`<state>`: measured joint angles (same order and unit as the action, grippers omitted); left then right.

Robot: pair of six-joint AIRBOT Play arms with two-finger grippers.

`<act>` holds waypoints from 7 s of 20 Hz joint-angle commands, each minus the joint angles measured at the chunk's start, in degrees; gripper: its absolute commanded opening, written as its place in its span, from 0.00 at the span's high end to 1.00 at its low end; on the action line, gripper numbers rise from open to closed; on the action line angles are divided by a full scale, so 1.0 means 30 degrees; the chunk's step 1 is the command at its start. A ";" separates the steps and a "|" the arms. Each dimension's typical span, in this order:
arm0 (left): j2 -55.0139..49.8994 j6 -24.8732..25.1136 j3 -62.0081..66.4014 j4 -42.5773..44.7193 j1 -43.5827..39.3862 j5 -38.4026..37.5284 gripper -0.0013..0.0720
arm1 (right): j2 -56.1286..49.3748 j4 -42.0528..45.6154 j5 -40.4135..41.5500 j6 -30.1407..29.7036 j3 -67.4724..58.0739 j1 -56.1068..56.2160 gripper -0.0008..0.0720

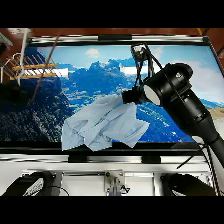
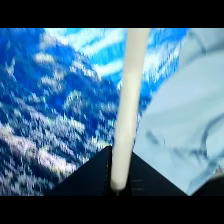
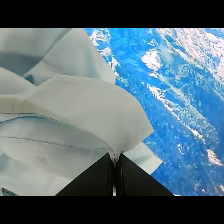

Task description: Fold the shirts.

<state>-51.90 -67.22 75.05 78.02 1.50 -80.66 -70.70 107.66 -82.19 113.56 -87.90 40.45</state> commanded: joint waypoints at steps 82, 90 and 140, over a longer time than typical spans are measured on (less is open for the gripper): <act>0.3585 0.2586 -1.1322 0.0546 -0.9326 0.6725 0.93 | 0.0743 -0.4838 0.2812 -0.9464 -0.4233 -0.2696 0.88; 0.5238 0.2499 -1.1322 0.1625 -0.9078 0.4561 0.93 | 0.0736 -0.4080 0.1494 -0.9653 -0.4226 -0.2688 0.88; -0.0248 0.2433 -1.0739 -0.2018 -1.2961 1.5533 0.93 | 0.2448 -0.3257 0.0845 -0.9690 -0.4313 -0.0729 0.19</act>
<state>-52.60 -59.94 42.76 71.96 -37.41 -34.02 -66.04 89.41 -80.44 81.65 -100.79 38.30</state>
